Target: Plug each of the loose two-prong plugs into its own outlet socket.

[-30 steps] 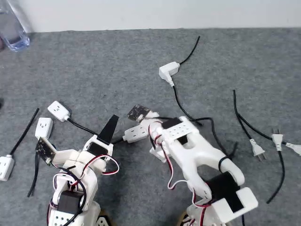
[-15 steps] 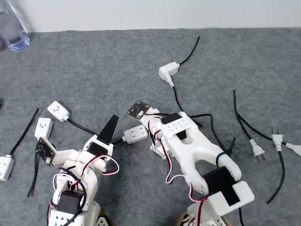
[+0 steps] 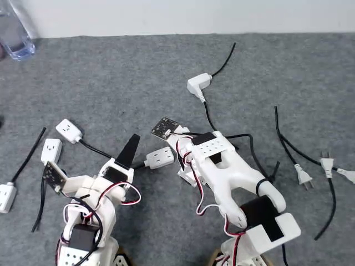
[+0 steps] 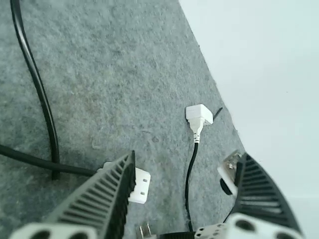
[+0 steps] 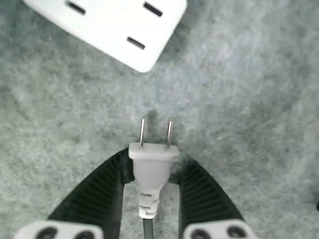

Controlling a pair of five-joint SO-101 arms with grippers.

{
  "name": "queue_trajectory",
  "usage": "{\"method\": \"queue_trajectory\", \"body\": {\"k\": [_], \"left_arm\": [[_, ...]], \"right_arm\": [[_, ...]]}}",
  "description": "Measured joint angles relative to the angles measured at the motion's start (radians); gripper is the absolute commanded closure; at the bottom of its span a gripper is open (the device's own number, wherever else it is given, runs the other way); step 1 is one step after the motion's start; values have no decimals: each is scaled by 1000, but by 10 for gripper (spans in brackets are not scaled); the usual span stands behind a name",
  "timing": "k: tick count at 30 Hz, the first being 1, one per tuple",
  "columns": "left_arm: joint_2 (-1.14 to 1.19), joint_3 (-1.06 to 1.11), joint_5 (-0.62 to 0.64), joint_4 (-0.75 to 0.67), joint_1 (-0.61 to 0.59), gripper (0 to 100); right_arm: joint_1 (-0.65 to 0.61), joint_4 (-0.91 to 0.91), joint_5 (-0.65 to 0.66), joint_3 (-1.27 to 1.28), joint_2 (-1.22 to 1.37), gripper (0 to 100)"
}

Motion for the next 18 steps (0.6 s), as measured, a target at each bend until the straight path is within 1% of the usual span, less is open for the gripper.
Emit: {"method": "queue_trajectory", "body": {"k": [4, 11, 15, 18], "left_arm": [[0, 0, 0, 20, 0, 694], [0, 0, 0, 17, 0, 695], [0, 0, -3, -11, 0, 695], [0, 0, -80, -31, 0, 692]], "right_arm": [[0, -48, 0, 63, -54, 989], [-2, -255, 0, 341, -296, 990], [14, -313, 0, 433, -385, 990], [15, -322, 2, 439, -391, 990]]}}
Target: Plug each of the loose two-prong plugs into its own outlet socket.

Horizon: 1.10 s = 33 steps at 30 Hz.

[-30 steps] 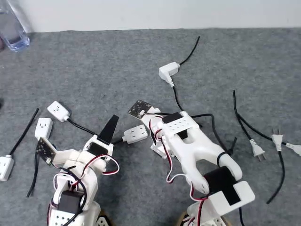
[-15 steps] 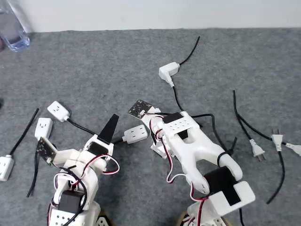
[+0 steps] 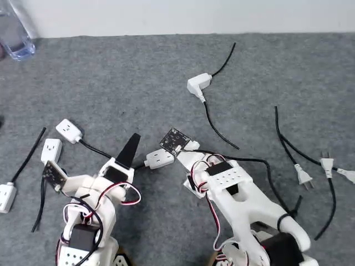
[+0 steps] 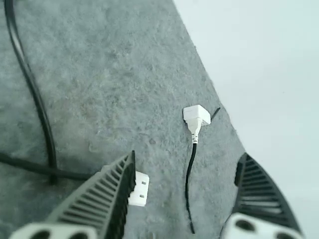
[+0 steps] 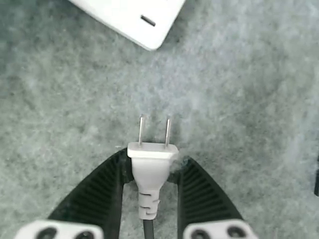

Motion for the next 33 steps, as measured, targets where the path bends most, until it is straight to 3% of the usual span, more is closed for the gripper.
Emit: {"method": "queue_trajectory", "body": {"k": [4, 9, 13, 17, 22, 26, 33], "left_arm": [[0, 0, -230, 8, -9, 692], [0, 0, -517, 55, -152, 692], [0, -3, -543, 60, -278, 696], [0, -104, -543, 137, -321, 766], [0, -250, -543, 172, -164, 849], [0, -318, -543, 64, 23, 835], [0, -275, -428, -196, 121, 767]], "right_arm": [[0, 0, 0, 6, -9, 990], [0, 0, 0, 18, -35, 991], [26, 11, -3, 18, -97, 991], [52, 181, -6, -78, -213, 991], [38, 511, -6, -362, -365, 991], [-11, 717, -5, -594, -405, 991], [-25, 804, 14, -816, -350, 991]]}}
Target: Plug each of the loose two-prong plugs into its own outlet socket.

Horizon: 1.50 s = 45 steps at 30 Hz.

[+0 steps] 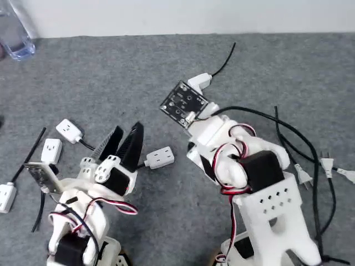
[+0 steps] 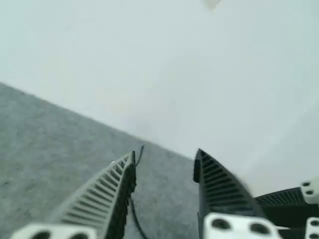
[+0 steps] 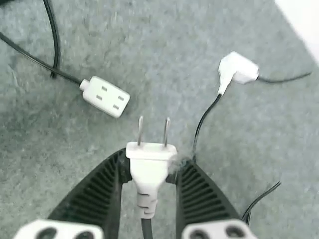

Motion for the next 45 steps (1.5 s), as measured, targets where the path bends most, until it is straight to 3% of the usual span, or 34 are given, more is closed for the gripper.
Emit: {"method": "queue_trajectory", "body": {"k": [7, 13, 19, 23, 29, 34, 39, 45], "left_arm": [[0, 109, 101, -184, 40, 717], [0, 110, 267, -195, 219, 664], [0, 110, 347, -170, 311, 624], [0, 112, 354, -169, 310, 615], [0, 112, 390, -170, 178, 615], [0, 94, 446, -152, 110, 615], [0, 91, 451, -124, 112, 615], [0, 91, 453, -124, 164, 615]], "right_arm": [[-2, -74, 0, -41, 132, 991], [0, -167, 25, -43, 155, 991], [-9, -184, 32, -41, 155, 991], [-28, -181, 34, -43, 143, 991], [-107, -104, 38, -57, 83, 991], [-101, -92, 38, -57, 71, 991], [-91, -92, 38, -38, 72, 991], [-210, -92, 38, -38, 21, 991]]}}
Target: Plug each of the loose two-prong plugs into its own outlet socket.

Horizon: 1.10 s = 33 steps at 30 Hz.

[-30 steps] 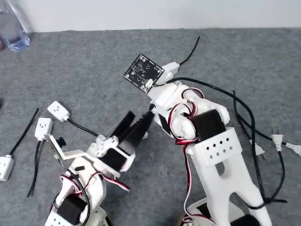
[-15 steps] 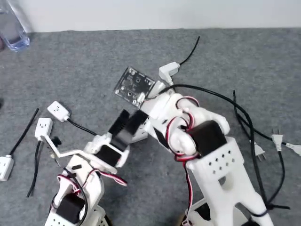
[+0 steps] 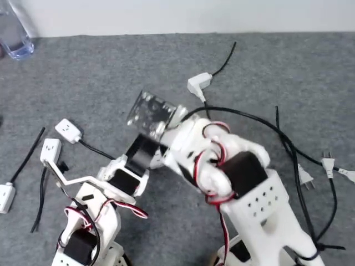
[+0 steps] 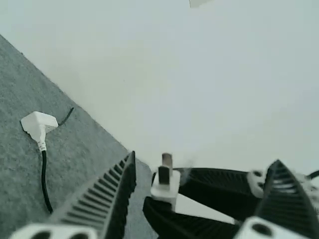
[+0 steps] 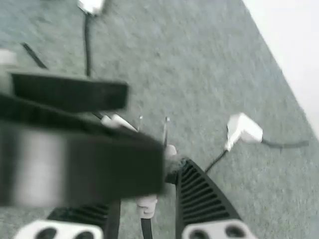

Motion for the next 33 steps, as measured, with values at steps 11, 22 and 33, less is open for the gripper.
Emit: {"method": "queue_trajectory", "body": {"k": [11, 22, 33], "left_arm": [[0, 6, 0, 0, 8, 615], [0, 18, 0, 0, 8, 615], [0, 17, 0, 0, 9, 615]], "right_arm": [[-46, 12, 0, -3, -69, 991], [-103, 115, 0, -64, -84, 991], [-141, 121, 0, -92, -84, 991]]}}
